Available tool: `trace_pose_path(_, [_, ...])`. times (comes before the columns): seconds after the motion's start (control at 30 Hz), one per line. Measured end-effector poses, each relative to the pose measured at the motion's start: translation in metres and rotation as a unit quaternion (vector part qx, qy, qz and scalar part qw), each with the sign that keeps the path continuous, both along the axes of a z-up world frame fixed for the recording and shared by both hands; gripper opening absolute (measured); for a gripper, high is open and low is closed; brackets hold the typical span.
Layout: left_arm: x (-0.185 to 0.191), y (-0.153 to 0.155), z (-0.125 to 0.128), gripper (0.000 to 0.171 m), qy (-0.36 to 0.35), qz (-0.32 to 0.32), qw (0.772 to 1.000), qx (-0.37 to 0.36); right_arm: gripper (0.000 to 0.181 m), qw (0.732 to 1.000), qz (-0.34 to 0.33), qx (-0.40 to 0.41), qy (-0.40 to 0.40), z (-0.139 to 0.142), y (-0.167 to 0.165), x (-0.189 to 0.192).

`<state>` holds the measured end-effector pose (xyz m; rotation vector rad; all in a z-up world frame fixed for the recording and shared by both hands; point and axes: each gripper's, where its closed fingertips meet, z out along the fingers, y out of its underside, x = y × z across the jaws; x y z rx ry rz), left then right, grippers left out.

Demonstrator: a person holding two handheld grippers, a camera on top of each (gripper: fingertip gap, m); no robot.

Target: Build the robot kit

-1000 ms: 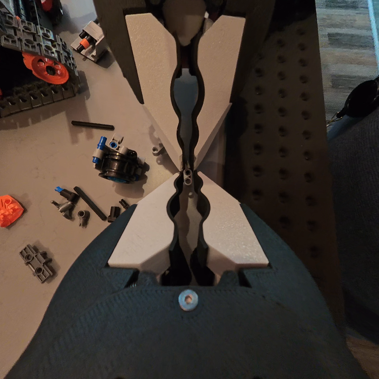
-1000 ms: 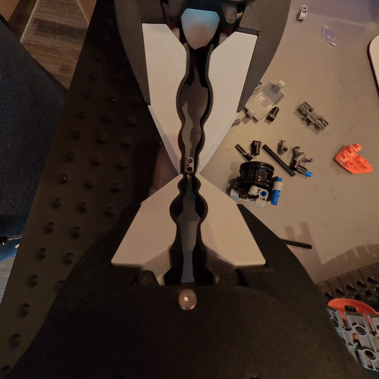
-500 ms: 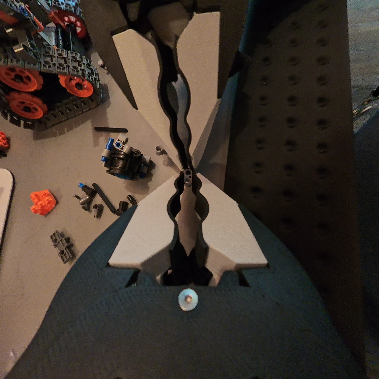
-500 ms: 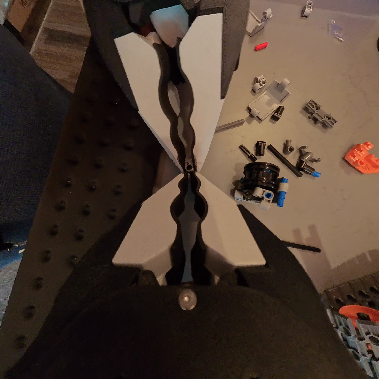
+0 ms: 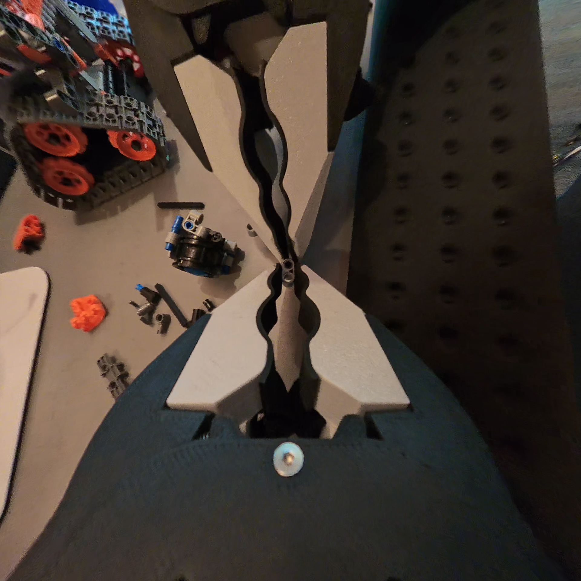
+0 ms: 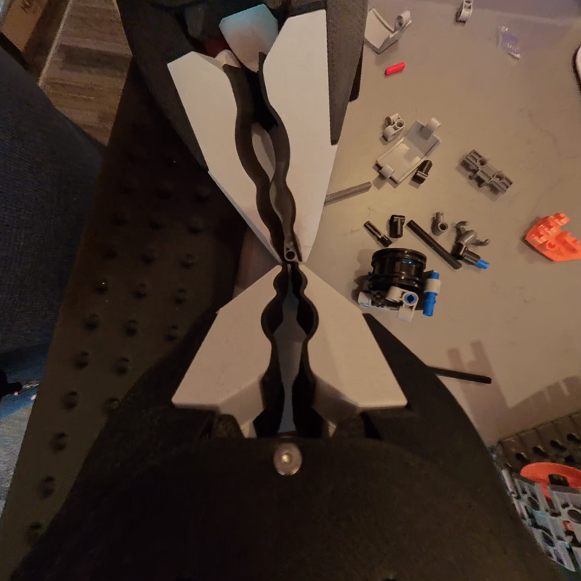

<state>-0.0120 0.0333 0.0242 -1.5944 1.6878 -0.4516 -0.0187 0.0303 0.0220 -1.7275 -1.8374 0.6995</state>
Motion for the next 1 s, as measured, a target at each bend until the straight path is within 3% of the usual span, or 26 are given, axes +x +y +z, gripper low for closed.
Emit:
trace_pose_path(0.1, [0.0,-0.001,0.0,0.004,0.01,-0.003,0.999,0.033,0.0,1.0,0.001,0.003,-0.001,0.0,0.0,0.0])
trace_pose_path(0.17, [0.0,-0.002,0.007,0.005,-0.03,0.001,0.999,-0.037,0.0,1.0,0.009,0.017,-0.001,0.0,-0.001,0.0])
trace_pose_path(0.23, [0.004,0.007,0.043,0.003,-0.147,0.023,0.978,-0.143,0.0,0.999,0.019,0.034,-0.004,-0.001,-0.002,0.0])
trace_pose_path(0.3, [-0.005,0.007,0.008,0.005,-0.048,0.01,0.994,-0.096,0.0,0.999,0.012,0.043,-0.002,0.0,0.0,-0.001])
trace_pose_path(0.37, [0.002,-0.005,0.013,0.005,-0.062,-0.008,0.991,-0.115,0.0,0.999,0.01,0.03,0.005,0.0,0.0,-0.001])
trace_pose_path(0.7, [-0.003,0.015,0.048,0.005,-0.188,0.023,0.955,-0.227,0.013,0.997,-0.01,-0.003,0.075,0.029,0.012,0.007])
trace_pose_path(0.87, [-0.011,0.025,0.037,0.005,-0.143,0.048,0.969,-0.196,0.013,0.992,-0.07,0.02,0.103,0.048,0.039,0.028])
trace_pose_path(1.0, [-0.016,0.027,0.015,0.005,-0.067,0.061,0.976,-0.198,0.017,0.989,-0.109,0.031,0.093,0.045,0.056,0.036])
